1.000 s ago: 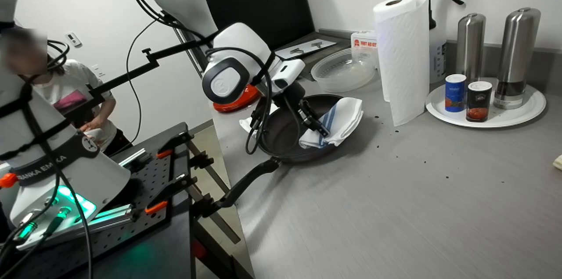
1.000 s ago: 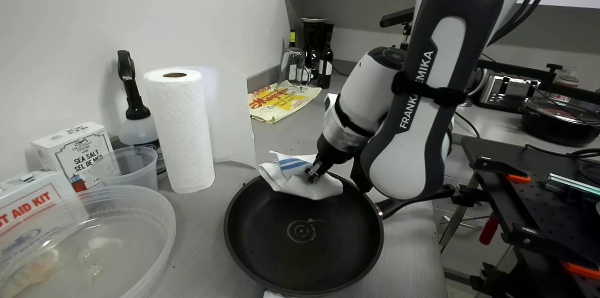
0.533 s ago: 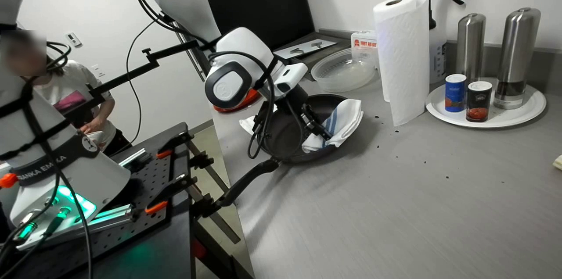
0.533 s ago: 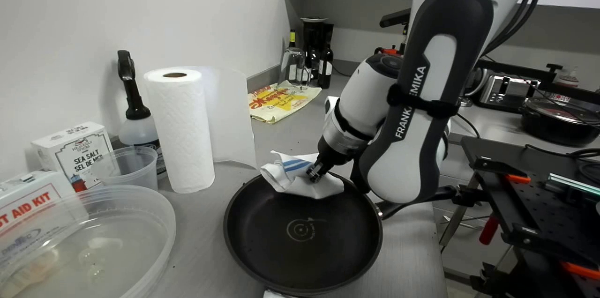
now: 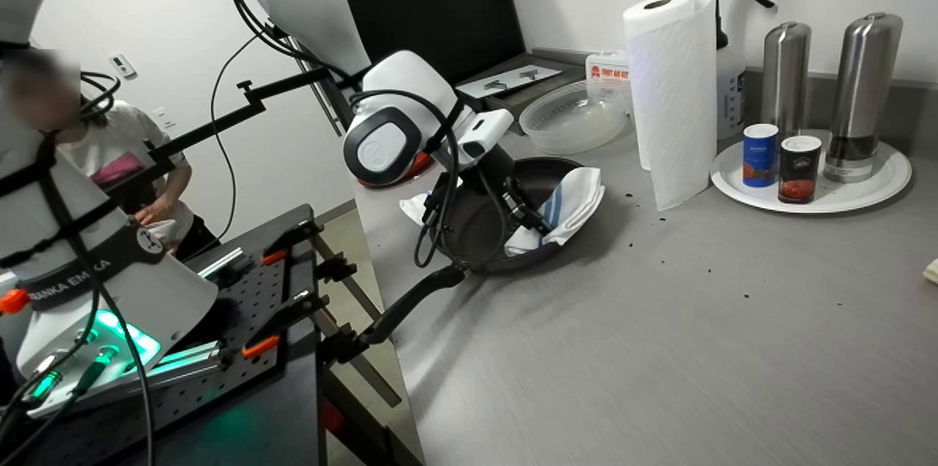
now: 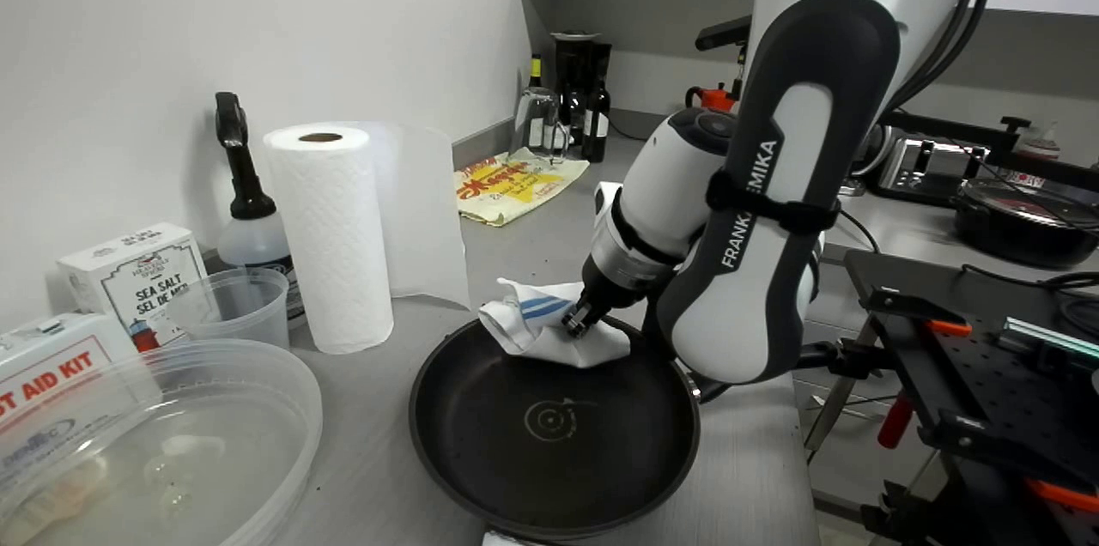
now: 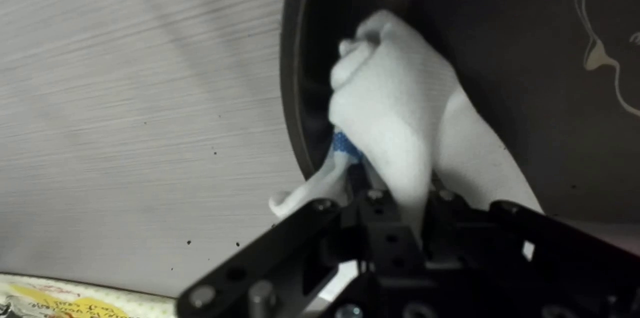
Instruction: Use the right white towel to wipe the pan
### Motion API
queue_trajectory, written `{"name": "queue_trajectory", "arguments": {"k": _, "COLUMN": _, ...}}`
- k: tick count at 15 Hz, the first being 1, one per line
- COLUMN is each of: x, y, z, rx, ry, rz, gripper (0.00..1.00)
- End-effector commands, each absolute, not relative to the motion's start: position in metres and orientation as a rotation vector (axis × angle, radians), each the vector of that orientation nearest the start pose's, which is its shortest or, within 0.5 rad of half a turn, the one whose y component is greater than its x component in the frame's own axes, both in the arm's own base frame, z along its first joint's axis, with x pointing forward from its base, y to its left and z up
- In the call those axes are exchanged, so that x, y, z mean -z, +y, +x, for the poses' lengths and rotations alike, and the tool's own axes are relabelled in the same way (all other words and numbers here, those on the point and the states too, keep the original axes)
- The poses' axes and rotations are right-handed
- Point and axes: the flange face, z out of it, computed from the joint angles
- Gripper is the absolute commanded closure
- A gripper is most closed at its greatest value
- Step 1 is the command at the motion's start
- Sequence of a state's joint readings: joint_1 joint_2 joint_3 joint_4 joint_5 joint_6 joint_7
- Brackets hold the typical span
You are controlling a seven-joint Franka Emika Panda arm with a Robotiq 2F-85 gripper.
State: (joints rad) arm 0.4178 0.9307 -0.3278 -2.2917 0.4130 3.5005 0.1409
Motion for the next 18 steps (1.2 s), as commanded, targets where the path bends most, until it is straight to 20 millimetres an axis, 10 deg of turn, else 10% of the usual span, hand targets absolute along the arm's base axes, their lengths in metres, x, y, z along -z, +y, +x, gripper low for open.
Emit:
{"name": "queue_trajectory", "arguments": {"k": 1, "x": -0.016, "y": -0.029, "z": 0.477, "rx": 0.786, "ry": 0.519, "rz": -3.301, "gripper": 0.97}}
{"name": "queue_trajectory", "arguments": {"k": 18, "x": 0.001, "y": 0.04, "z": 0.446, "rx": 0.524, "ry": 0.724, "rz": -3.166, "gripper": 0.97}}
